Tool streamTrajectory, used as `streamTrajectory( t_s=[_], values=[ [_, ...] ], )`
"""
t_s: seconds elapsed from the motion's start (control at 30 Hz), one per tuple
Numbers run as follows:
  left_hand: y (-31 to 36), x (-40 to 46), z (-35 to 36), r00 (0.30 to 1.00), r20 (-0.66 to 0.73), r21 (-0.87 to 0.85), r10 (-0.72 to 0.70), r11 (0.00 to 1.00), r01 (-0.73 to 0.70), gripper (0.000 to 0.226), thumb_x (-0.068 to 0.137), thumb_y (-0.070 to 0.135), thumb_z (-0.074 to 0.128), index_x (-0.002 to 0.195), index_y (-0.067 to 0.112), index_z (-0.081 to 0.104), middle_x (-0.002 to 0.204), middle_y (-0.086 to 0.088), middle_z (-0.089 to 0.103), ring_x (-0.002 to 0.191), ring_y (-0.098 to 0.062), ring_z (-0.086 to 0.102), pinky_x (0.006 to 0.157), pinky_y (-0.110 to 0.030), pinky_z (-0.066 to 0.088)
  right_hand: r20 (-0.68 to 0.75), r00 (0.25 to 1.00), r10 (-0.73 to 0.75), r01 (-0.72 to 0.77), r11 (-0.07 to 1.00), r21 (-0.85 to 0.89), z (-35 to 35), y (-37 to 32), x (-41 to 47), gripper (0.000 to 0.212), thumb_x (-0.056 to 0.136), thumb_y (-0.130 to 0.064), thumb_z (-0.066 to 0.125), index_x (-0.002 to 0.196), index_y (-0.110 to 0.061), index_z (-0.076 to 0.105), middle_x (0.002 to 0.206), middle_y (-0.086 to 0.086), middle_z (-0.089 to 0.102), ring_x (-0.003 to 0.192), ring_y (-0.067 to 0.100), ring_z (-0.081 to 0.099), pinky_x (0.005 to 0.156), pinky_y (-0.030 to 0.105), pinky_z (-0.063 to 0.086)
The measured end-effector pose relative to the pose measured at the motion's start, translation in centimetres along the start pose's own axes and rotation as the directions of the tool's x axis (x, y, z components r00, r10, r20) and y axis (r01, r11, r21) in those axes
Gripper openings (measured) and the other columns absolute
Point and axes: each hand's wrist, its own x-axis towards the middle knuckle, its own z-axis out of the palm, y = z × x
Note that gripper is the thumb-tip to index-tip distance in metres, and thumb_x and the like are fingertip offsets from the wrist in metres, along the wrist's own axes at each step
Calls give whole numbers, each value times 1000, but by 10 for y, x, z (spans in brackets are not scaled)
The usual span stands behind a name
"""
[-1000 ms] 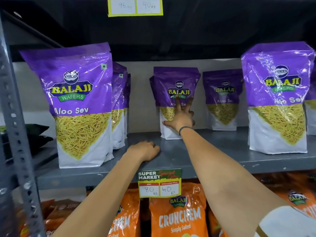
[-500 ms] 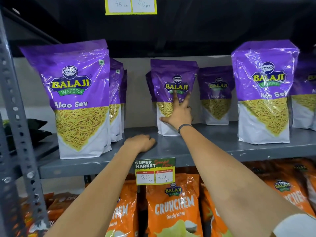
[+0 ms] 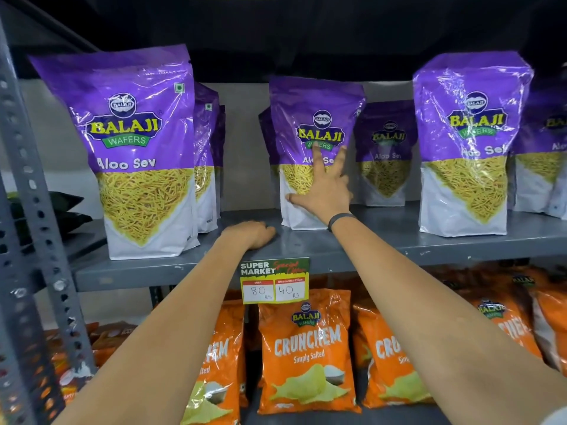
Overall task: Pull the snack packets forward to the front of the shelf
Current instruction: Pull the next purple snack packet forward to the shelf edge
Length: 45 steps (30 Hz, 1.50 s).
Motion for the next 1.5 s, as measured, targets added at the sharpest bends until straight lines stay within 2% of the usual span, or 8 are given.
streamTrajectory(
  t_s=[0.43,0.63,0.93,1.17,1.5],
  values=[
    [1,-1,-1,1000,20,-20,-9,1000,10,62,97,45,22,150,15,34,160,-12,31,145,-31,33,118,-47,28,-34,999,7,-7,1000,17,-24,-3,-25,114,64,-57,76,149,-37,3,158,17,-6,121,46,40,84,56,48],
    [0,-2,-2,999,28,-25,17,1000,-16,59,97,43,21,143,13,44,154,-15,40,138,-33,41,114,-48,33,-32,999,0,1,1000,9,-35,-4,-35,114,65,-60,75,149,-37,2,158,17,-7,123,47,38,86,57,49],
    [-1,-2,-2,999,31,-22,20,1000,-20,55,98,42,22,136,11,49,148,-16,47,130,-34,47,111,-48,36,-16,1000,-9,9,1000,12,-55,-6,-50,113,65,-59,74,149,-38,1,158,16,-8,123,46,38,87,55,50],
    [0,-3,-1,1000,27,-22,8,1000,-7,57,98,44,23,140,12,46,152,-16,42,135,-35,44,113,-48,34,-23,1000,-19,20,1000,13,-70,-6,-63,115,63,-61,75,148,-41,0,158,14,-8,120,44,40,83,52,49],
    [-1,-3,-2,1000,25,-34,17,999,-16,56,98,44,24,139,13,47,151,-15,44,134,-34,45,113,-48,34,-19,999,-28,28,1000,6,-86,-7,-73,116,62,-61,76,148,-42,0,158,14,-8,122,46,39,87,55,49]
  ],
)
